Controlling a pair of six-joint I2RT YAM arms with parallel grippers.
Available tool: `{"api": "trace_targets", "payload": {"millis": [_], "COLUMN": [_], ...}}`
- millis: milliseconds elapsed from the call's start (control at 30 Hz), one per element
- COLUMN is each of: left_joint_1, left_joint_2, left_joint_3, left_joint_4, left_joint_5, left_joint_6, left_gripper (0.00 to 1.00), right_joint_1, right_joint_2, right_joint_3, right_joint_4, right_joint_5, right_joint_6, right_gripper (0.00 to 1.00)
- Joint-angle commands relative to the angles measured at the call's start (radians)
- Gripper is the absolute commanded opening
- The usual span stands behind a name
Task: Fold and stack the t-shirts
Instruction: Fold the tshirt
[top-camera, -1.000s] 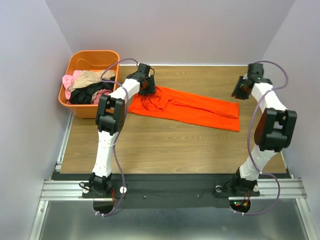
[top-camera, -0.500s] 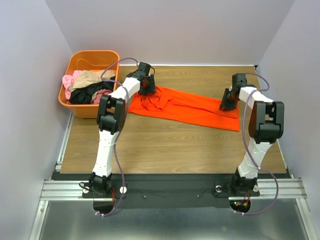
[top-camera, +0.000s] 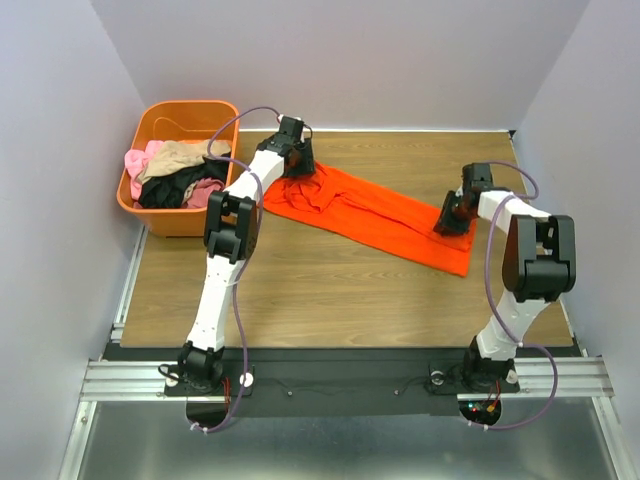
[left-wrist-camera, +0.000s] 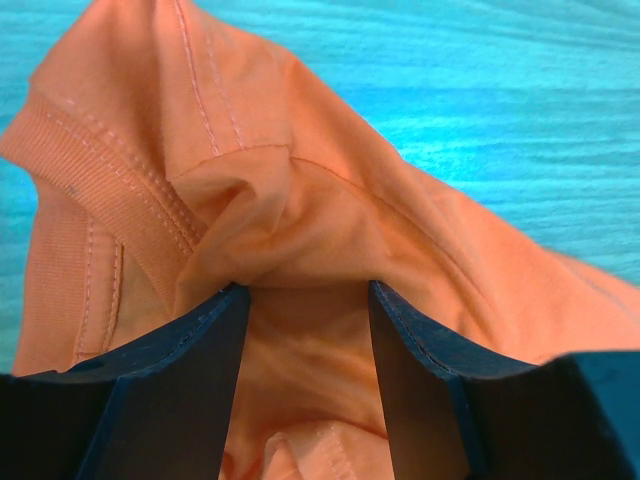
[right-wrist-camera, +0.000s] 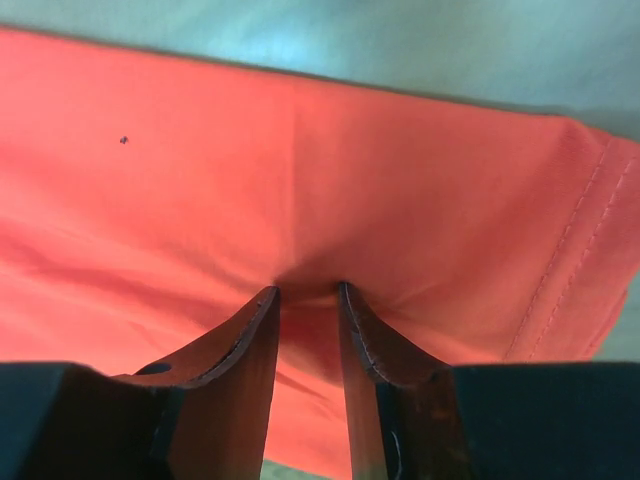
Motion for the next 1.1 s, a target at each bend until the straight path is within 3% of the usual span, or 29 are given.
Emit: {"api": "trace_targets", "payload": {"millis": [0,200,367,500,600,833,1067], "left_joint_1": [0.008,0.008,0.008,0.008,0.008,0.007,0.007], "left_joint_2": [0.019,-0.039,-0.209,-0.33,-0.384,-0.423,-0.346], "left_joint_3": [0.041,0.075,0.024,-0.118,-0.256,-0.514,-0.525], "left_joint_4": [0.058,0.122,0.148,0.144,0.115,0.084,0.066], "left_joint_5": [0.019,0.033,0.024,0.003,-0.025,-0.017,-0.025], "left_joint_6": [-0.008,-0.033,-0.042,-0.054,-0.065,-0.103,-0.112], "left_gripper": [0.63,0.63,0.63,0.63,0.63,0.63,0.63], "right_joint_1": [0.106,0.171,0.171,0.171,0.171,0.171,0.171], "right_joint_2": [-0.029,-0.136,-0.186,-0.164,-0.092,0.017,0.026], "right_joint_3": [-0.095,-0.122,0.03,0.145,0.213,0.227,0.112], "right_joint_4": [-0.128,-0.177,-0.252,-0.258,-0.257,-0.206,-0.165], "right_joint_5": [0.005,0.007,0.069,0.117,0.116,0.091,0.071], "right_joint_6": [0.028,0.074,0.031,0.006,-0.029,-0.066,-0.077], "right_gripper": [0.36,0.37,0.44,0.55,0.57,0.56,0.56]}}
